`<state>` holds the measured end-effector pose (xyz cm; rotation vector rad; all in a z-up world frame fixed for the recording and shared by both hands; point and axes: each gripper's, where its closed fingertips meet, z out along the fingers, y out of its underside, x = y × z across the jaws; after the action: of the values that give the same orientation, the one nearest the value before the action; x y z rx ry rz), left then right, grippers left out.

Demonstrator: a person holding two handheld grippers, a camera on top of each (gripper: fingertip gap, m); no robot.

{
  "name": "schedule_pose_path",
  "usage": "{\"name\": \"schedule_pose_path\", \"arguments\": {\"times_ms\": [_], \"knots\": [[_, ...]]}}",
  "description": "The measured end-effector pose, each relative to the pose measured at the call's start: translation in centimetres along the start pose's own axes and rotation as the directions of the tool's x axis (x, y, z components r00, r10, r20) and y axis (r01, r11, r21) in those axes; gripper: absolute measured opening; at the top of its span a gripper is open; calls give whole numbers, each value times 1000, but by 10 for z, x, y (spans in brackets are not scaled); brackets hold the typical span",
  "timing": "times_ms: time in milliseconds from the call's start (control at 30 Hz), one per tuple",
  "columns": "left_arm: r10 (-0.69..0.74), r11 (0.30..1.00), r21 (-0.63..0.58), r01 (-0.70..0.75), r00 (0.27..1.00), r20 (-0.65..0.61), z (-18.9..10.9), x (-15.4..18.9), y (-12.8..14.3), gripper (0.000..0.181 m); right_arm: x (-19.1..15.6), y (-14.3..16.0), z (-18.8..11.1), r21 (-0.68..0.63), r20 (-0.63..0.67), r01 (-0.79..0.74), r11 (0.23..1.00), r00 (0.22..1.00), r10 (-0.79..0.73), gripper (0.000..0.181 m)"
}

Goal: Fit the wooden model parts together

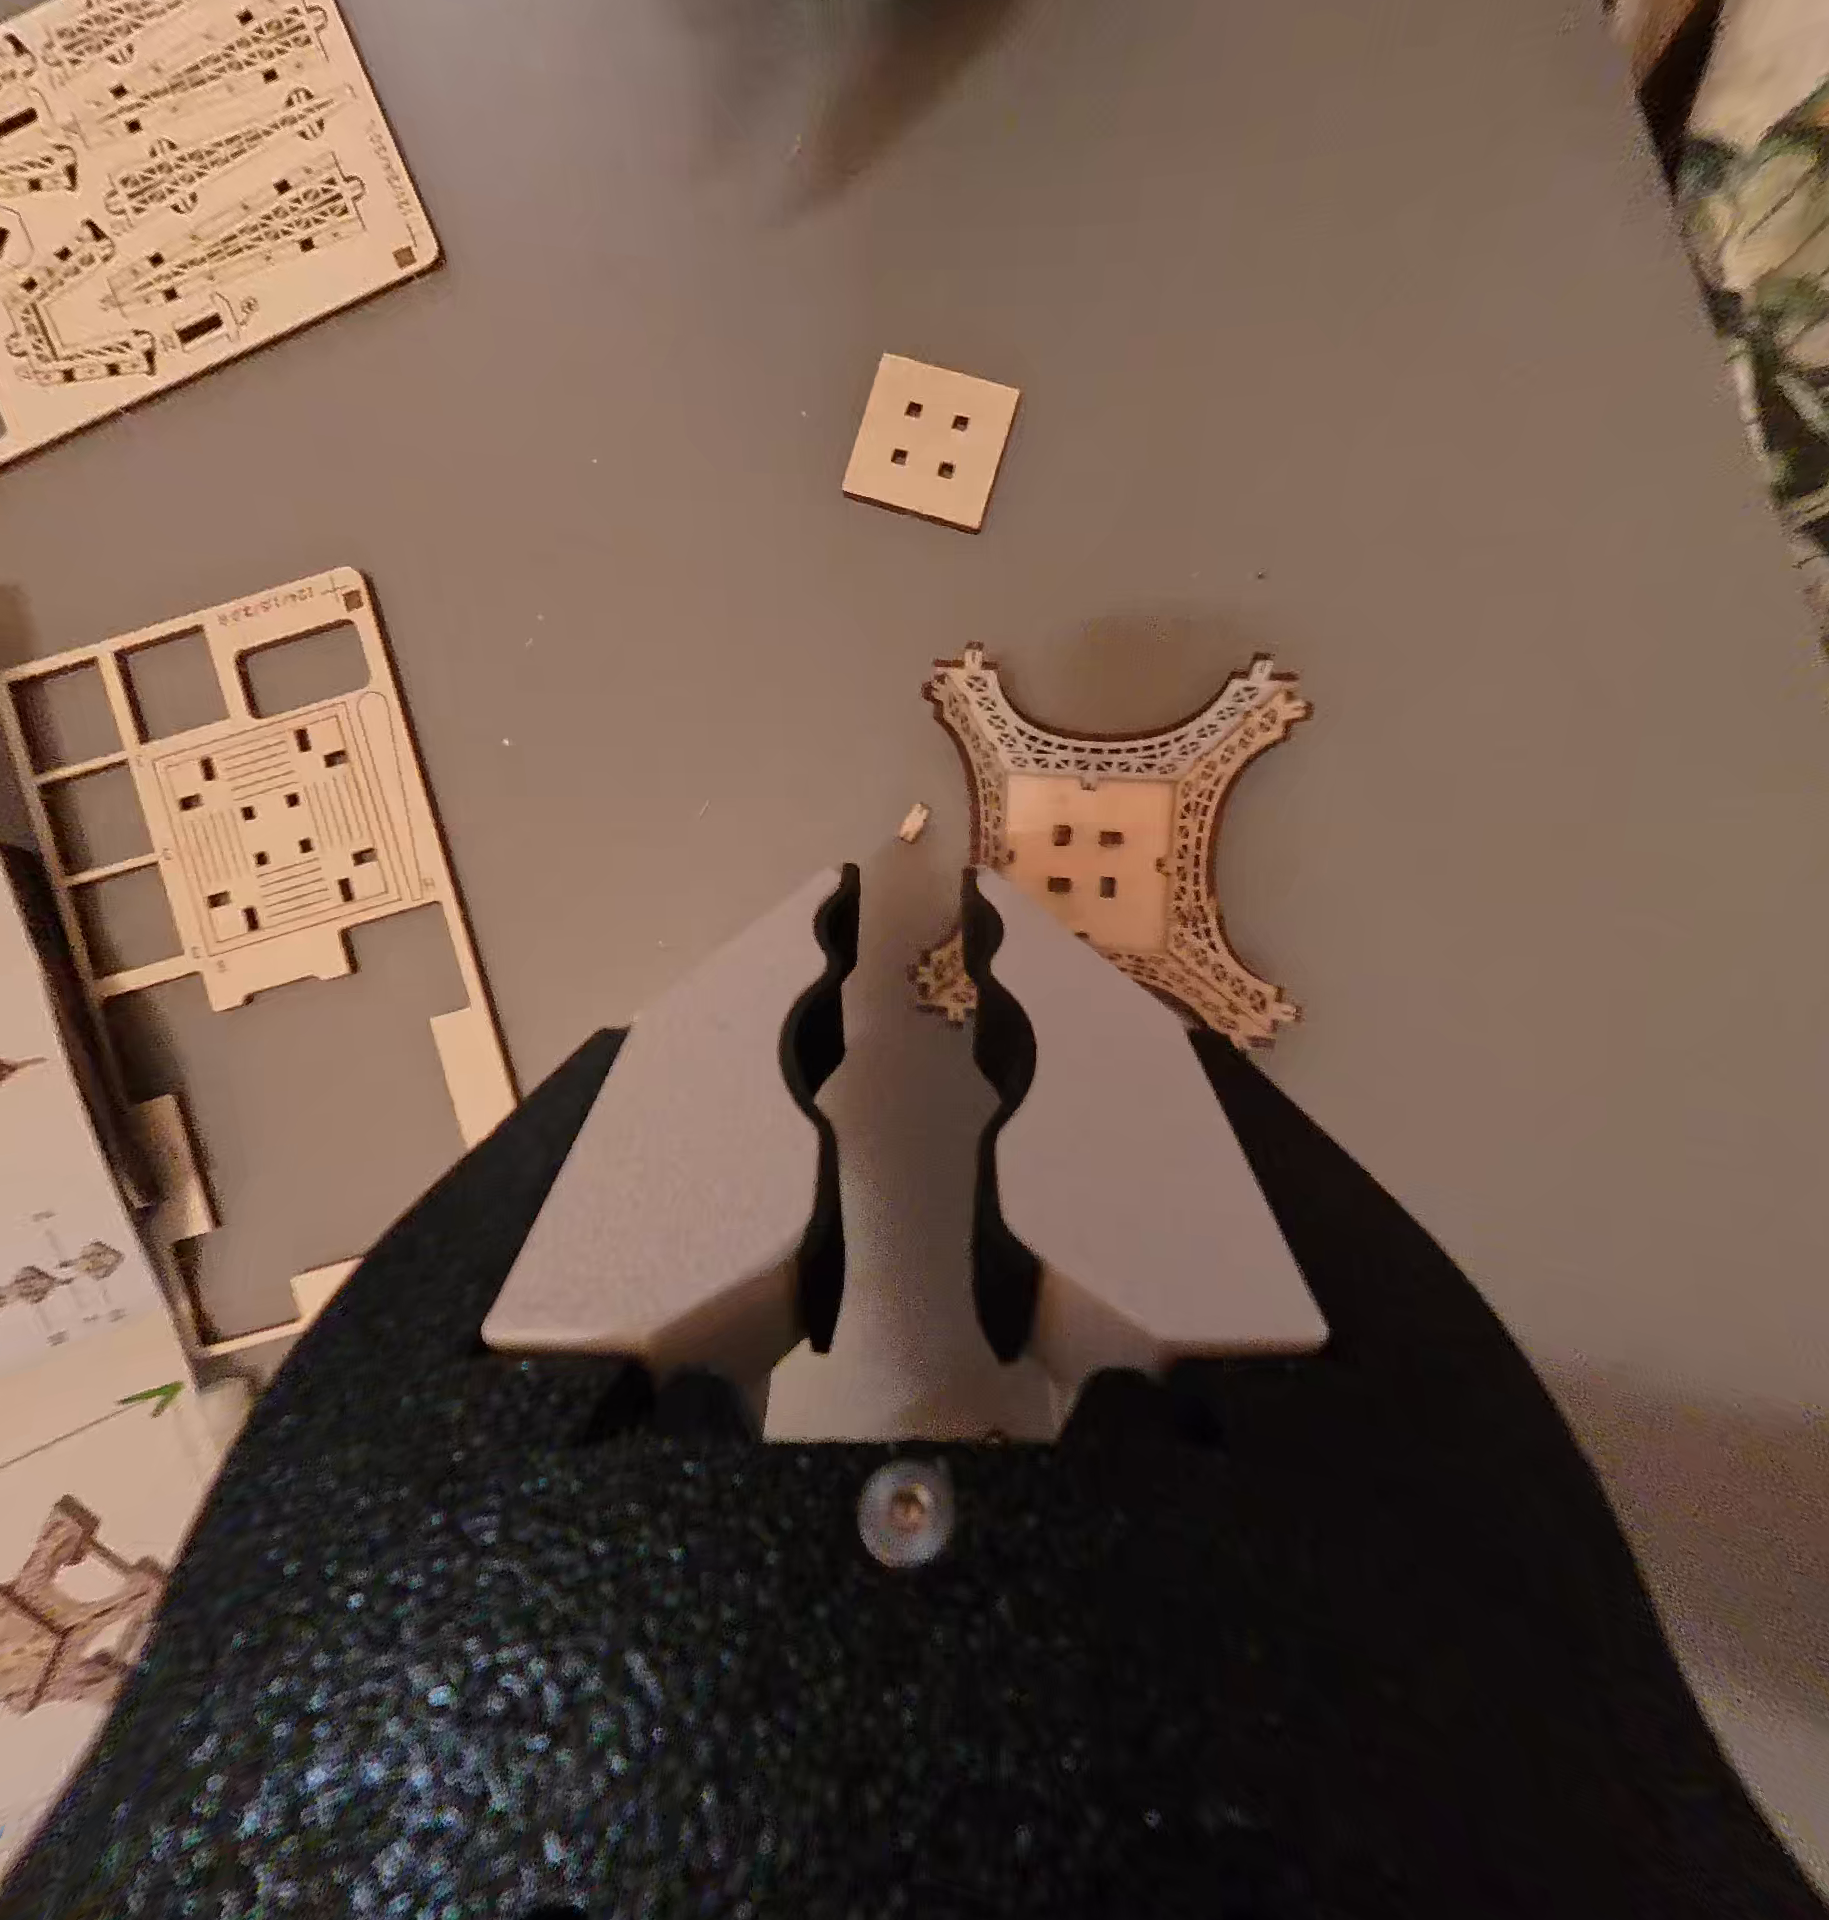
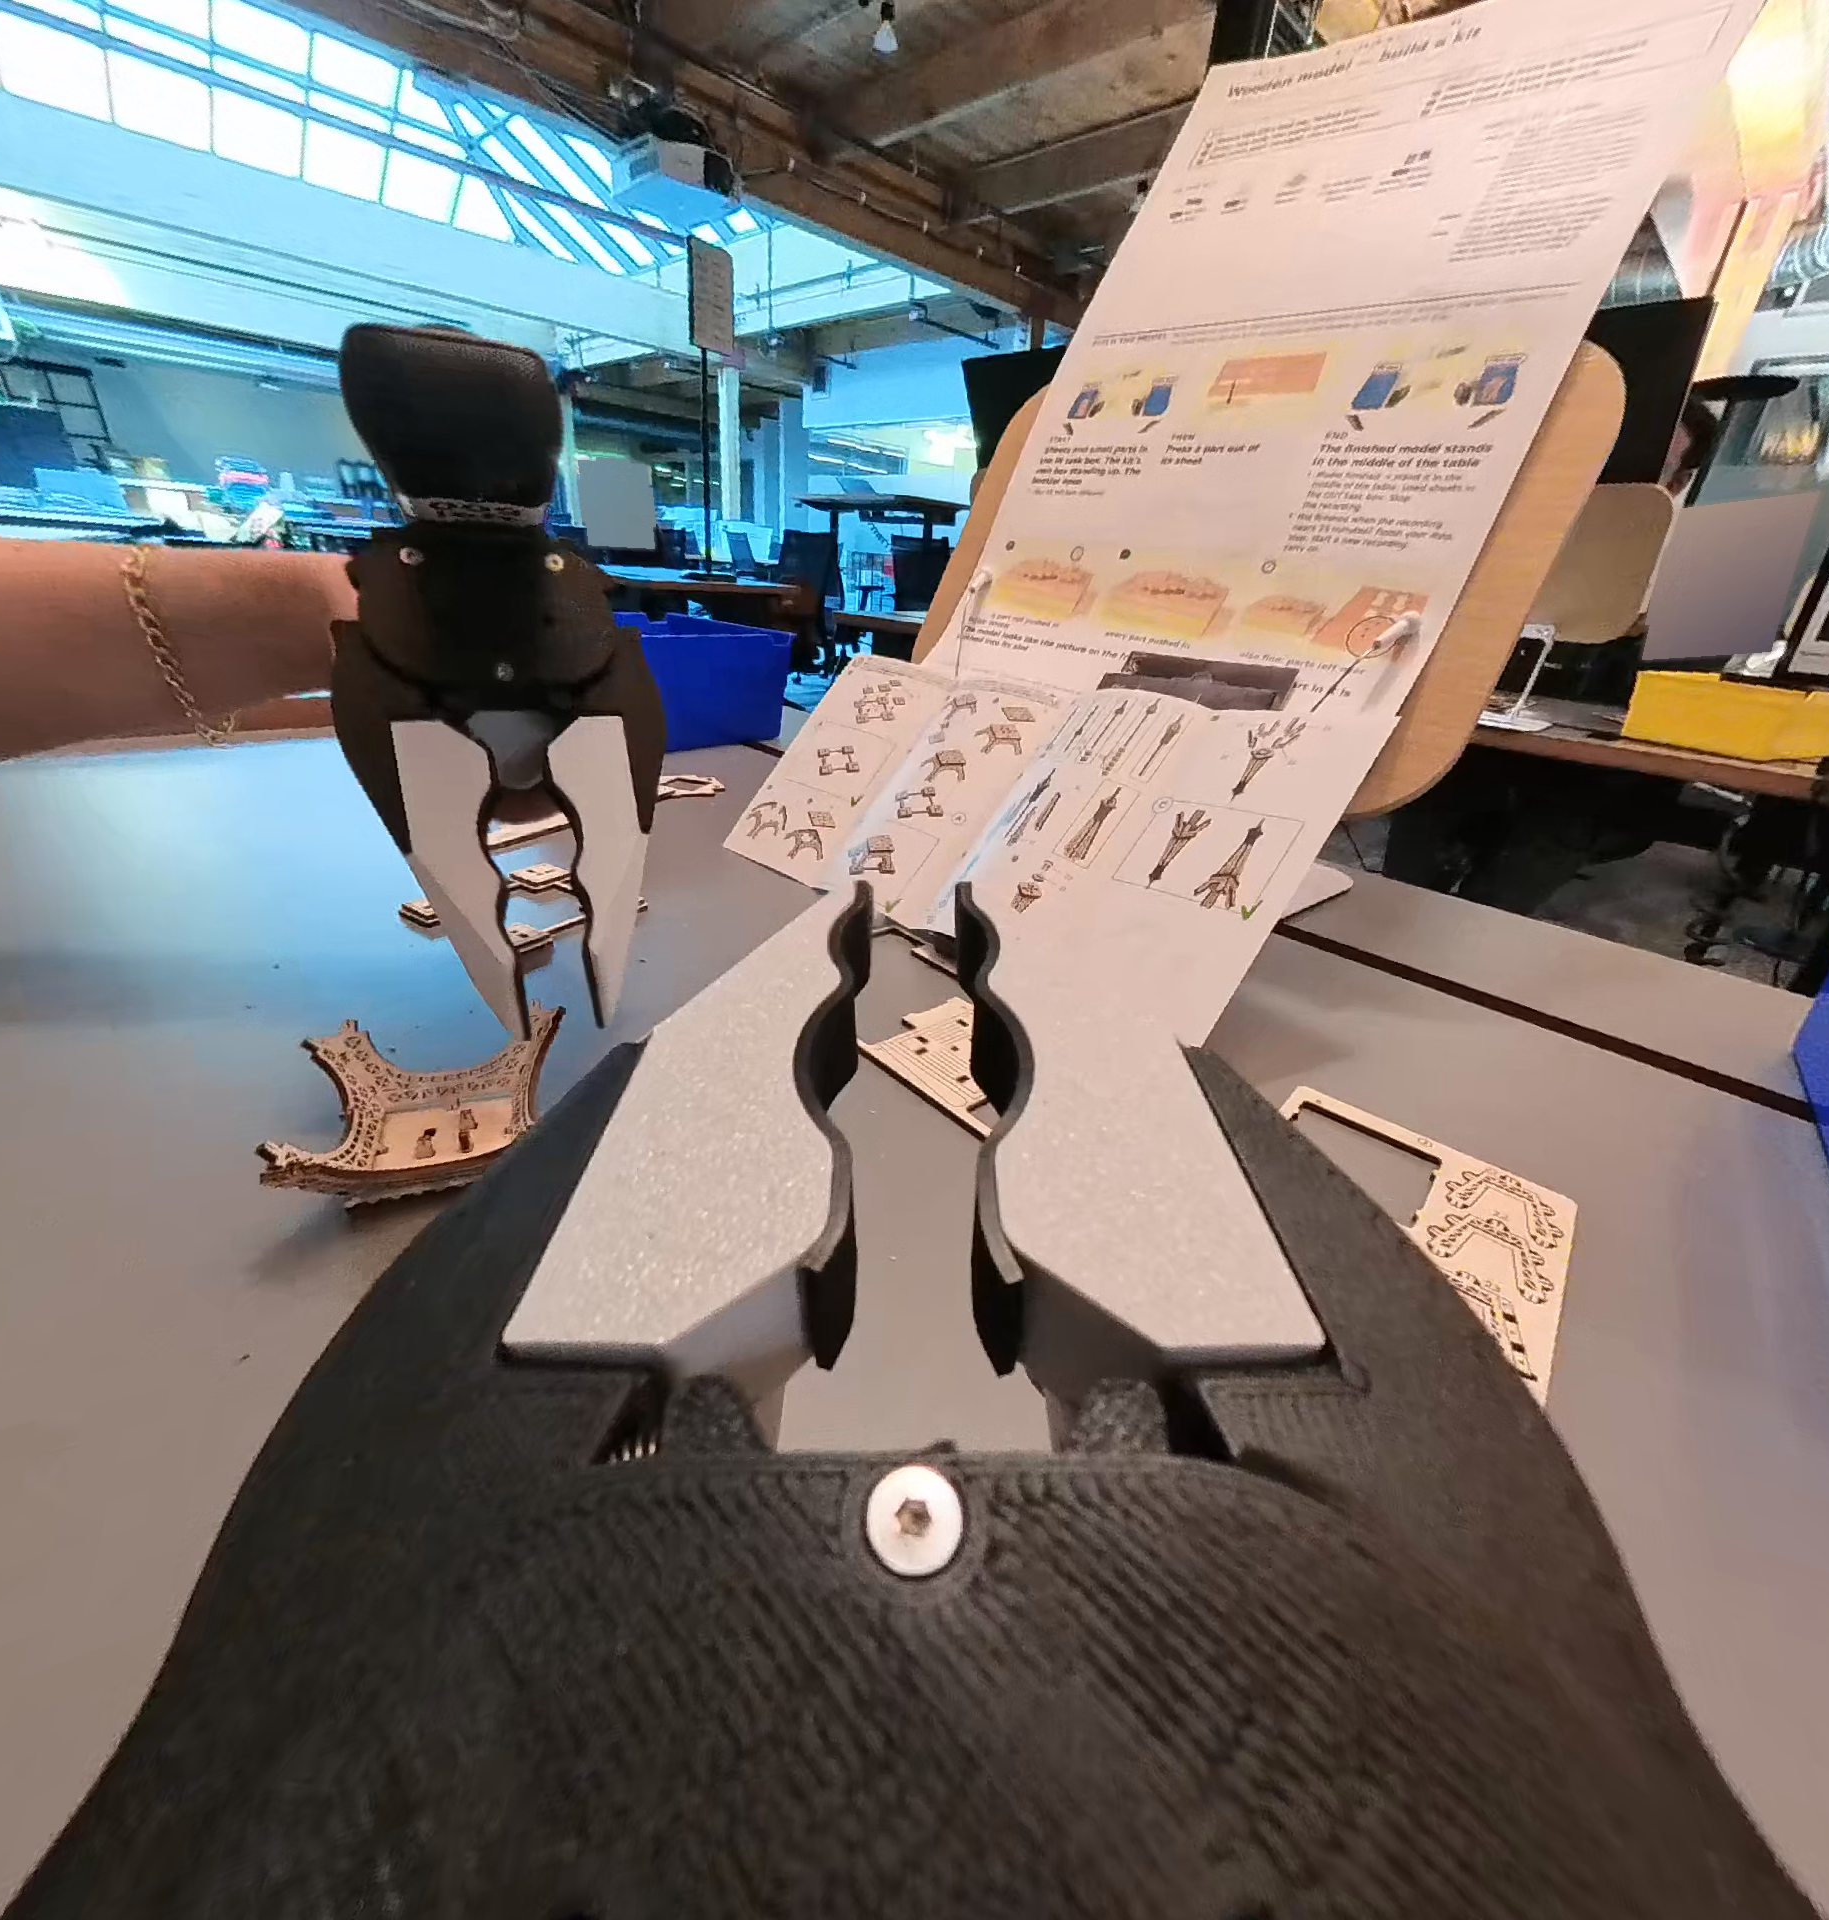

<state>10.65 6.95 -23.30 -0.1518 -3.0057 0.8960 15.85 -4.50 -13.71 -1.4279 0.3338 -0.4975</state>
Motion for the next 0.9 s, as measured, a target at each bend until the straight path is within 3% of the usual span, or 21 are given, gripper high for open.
{"name": "schedule_pose_path", "arguments": {"times_ms": [100,200,367,567,900], "knots": [[33,999,-44,-32,999,31,2,-9,0,14,-2,-2,-2,16,2,17,1000,1000,-17,13],[77,992,-101,-81,996,-35,10,-9,6,17,-5,-2,-2,18,12,29,999,1000,-29,13],[118,991,-45,-125,983,-143,23,-5,2,13,-7,-3,-2,20,16,50,999,999,-51,13],[151,988,-7,-155,972,-179,31,-1,6,3,-13,2,1,-11,30,88,996,996,-88,13],[197,978,-42,-202,974,-112,31,0,8,0,-20,11,8,-71,42,157,985,987,-155,14]]}}
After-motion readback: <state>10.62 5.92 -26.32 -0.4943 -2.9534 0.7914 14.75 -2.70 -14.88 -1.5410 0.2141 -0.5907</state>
